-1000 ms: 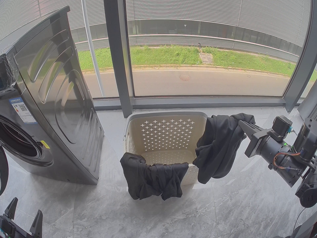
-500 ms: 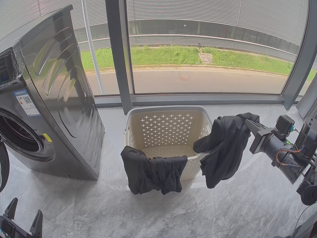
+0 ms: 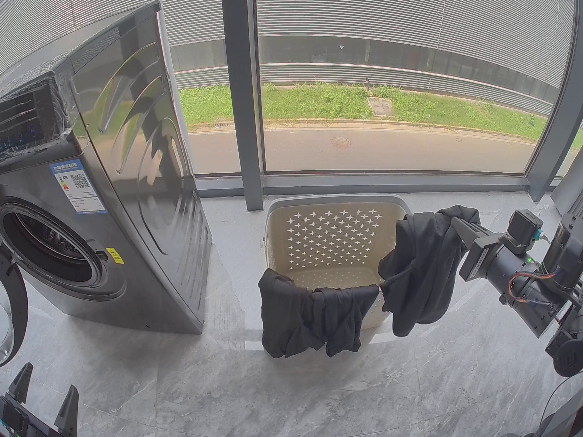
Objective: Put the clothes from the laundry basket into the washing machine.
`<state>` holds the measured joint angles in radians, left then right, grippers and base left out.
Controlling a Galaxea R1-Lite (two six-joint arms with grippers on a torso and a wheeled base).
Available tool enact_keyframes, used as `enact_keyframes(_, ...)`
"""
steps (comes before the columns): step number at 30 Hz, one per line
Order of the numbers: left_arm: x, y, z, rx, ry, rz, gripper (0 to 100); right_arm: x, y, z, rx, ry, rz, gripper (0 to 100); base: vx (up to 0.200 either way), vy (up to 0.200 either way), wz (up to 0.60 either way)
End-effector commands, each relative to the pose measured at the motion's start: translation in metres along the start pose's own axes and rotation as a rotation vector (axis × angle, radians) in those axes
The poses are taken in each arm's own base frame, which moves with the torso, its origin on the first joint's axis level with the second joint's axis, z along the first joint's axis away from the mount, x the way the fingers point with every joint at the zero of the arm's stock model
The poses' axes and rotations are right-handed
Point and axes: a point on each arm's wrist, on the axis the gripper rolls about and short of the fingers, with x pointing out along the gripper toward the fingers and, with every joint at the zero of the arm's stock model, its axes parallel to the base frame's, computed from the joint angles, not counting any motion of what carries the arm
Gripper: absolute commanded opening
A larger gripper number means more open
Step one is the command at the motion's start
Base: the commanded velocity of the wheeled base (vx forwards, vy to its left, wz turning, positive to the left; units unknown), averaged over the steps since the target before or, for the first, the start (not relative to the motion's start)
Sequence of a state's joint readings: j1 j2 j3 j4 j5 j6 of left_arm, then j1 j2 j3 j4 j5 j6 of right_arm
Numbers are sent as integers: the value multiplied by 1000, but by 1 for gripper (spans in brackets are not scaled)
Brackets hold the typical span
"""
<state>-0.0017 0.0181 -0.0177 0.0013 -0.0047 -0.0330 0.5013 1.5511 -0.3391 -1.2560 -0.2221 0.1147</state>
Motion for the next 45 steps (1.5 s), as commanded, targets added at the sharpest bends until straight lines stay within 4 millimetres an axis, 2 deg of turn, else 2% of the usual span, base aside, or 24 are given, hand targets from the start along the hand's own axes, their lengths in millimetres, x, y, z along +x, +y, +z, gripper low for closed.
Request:
enact_keyframes(1,0,0,-5,1,0,0,100,-1,1,0,1,-1,8,0,0,200,0)
enact_keyframes(28,0,0,-5,1,0,0,100,-3,12,-2,10,8,69,0,0,200,0)
enact_keyframes(34,0,0,-5,1,0,0,100,-4,13,-3,12,12,74,0,0,0,0)
enact_keyframes(45,0,0,-5,1,0,0,100,-4,13,-2,12,11,76,0,-200,0,0)
